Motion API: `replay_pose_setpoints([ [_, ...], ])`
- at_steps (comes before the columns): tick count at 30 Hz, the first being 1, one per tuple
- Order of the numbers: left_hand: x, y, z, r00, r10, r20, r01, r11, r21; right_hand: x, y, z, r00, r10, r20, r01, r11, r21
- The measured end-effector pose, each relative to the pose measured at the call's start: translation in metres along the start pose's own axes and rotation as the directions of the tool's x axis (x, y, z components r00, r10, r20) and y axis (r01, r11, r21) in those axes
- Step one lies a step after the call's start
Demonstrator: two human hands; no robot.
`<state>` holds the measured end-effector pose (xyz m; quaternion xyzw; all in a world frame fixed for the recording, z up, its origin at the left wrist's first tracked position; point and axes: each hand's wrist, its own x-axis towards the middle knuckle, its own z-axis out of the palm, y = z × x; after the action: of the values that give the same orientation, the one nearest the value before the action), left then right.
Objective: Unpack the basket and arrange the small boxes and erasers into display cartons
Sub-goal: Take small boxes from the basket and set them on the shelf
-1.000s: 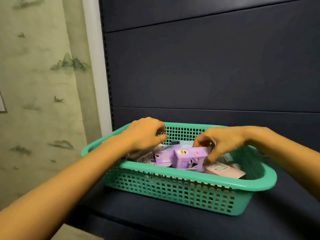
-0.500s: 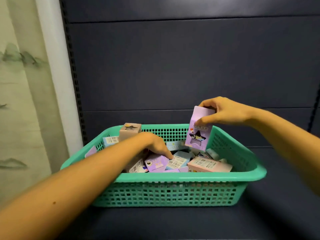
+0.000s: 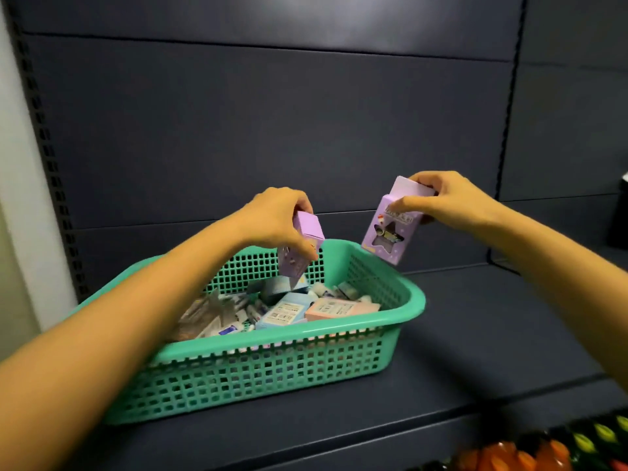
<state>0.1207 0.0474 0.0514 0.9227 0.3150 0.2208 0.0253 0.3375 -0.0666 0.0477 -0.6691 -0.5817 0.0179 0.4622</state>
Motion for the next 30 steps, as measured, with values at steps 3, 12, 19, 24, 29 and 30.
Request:
replay_pose_setpoints([
  [3,0.015,0.035,0.008,0.992,0.120,-0.033,-0.118,0.992,0.045,-0.012,0.021,-0.030,0.998,0.056,-0.019,-0.057,0.998,-0.012],
  [12,0.074,0.179,0.081,0.940,0.341,-0.021,-0.338,0.936,0.104,-0.065,0.128,-0.177,0.974,0.193,-0.120,-0.205,0.974,-0.094],
  [19,0.108,0.292,0.157,0.894,0.448,0.008,-0.443,0.882,0.157,-0.097,0.229,-0.275,0.954,0.214,-0.211,-0.228,0.972,-0.046],
  [24,0.132,0.348,0.206,0.872,0.483,0.082,-0.489,0.845,0.218,-0.106,0.288,-0.310,0.934,0.303,-0.186,-0.294,0.953,0.076],
  [29,0.164,0.376,0.250,0.831,0.533,0.158,-0.556,0.802,0.217,-0.101,0.332,-0.319,0.925,0.349,-0.150,-0.324,0.931,0.168],
  [30,0.173,0.379,0.258,0.819,0.552,0.158,-0.574,0.785,0.231,-0.096,0.341,-0.318,0.923,0.362,-0.131,-0.335,0.923,0.189],
])
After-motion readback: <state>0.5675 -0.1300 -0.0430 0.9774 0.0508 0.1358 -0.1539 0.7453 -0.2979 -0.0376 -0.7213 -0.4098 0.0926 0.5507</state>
